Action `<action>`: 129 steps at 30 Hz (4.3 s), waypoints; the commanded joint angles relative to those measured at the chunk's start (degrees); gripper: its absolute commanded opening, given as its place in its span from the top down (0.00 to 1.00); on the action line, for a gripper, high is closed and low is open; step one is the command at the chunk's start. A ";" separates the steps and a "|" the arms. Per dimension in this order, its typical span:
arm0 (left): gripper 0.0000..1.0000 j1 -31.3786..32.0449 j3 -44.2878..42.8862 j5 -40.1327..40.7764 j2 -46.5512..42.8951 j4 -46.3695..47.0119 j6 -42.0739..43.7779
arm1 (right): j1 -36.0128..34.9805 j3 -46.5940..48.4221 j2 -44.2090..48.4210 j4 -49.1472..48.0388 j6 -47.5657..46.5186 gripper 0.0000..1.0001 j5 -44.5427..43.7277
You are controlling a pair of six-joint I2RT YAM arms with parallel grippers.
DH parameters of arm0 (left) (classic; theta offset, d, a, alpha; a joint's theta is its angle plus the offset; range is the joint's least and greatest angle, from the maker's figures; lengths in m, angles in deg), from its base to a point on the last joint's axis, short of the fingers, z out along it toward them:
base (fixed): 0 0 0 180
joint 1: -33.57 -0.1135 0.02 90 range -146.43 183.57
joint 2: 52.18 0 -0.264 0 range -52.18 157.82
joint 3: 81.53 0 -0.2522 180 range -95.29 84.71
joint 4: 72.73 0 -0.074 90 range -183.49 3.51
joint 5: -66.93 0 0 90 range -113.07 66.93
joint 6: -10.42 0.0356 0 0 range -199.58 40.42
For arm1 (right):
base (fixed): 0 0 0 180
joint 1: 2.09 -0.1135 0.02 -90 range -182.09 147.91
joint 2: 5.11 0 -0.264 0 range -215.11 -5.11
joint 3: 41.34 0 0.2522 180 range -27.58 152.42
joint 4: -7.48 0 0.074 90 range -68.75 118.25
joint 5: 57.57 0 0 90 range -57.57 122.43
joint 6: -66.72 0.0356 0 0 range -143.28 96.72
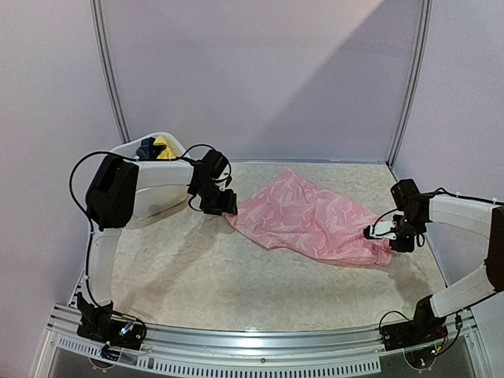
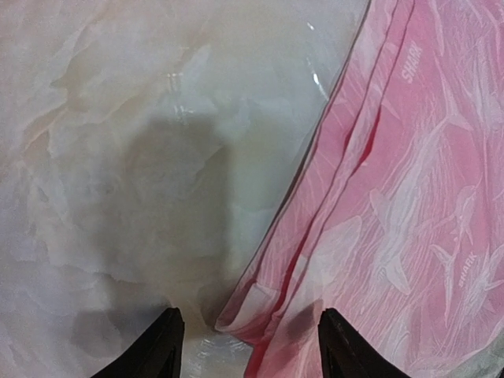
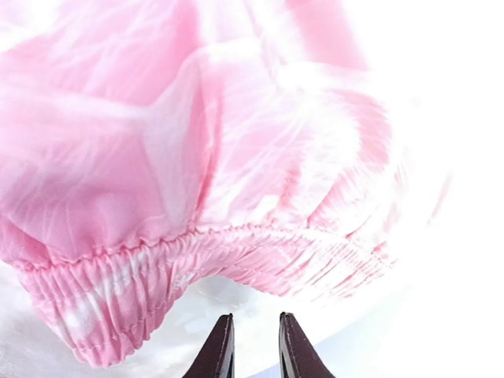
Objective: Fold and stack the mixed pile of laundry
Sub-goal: Smooth out the rectangle-folded shorts at the center of the board.
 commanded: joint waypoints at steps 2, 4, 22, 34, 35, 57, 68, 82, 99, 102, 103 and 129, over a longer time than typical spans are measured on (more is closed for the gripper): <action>0.48 -0.61 -0.15 0.38 -0.87 -3.19 1.88 | 0.24 0.86 -0.58 0.97 1.18 0.78 1.88; 0.52 -0.68 -1.47 1.87 -0.21 -4.05 2.25 | 0.21 1.21 -0.50 1.48 1.46 0.78 2.30; 0.60 -0.97 -5.44 1.71 2.58 -6.69 3.30 | 0.25 6.27 6.13 11.80 6.26 0.73 8.05; 0.63 -1.06 -6.97 0.75 4.64 -8.82 4.56 | 0.22 9.04 5.85 13.64 9.21 0.64 11.47; 0.65 -1.06 -6.99 -0.12 5.02 -8.66 4.44 | 0.17 9.12 5.76 13.73 9.30 0.64 11.53; 1.00 -1.31 -3.43 -2.89 2.74 -5.99 3.66 | -2.77 5.94 1.09 16.45 5.54 0.53 18.27; 1.00 -2.28 4.79 -0.31 -5.06 -4.47 3.44 | -7.10 0.80 -6.33 7.02 2.44 0.61 4.81; 1.00 -2.05 34.93 -1.25 -24.82 11.88 -9.52 | -10.08 -0.65 -1.79 6.44 -1.55 0.72 4.97; 0.50 2.90 38.78 14.74 -47.83 -4.05 -7.56 | 7.02 21.02 -0.82 26.17 6.19 0.36 30.67; 0.49 3.45 36.00 15.37 -46.94 -2.48 -5.83 | 12.61 23.95 -4.65 27.30 15.61 0.28 39.60; 0.49 3.70 35.31 15.31 -46.30 -1.74 -5.65 | 13.75 24.10 -6.83 27.09 19.24 0.27 42.39; 0.49 24.04 -24.55 -6.34 12.69 25.95 -24.80 | 29.20 28.29 -42.13 29.07 42.30 0.28 58.71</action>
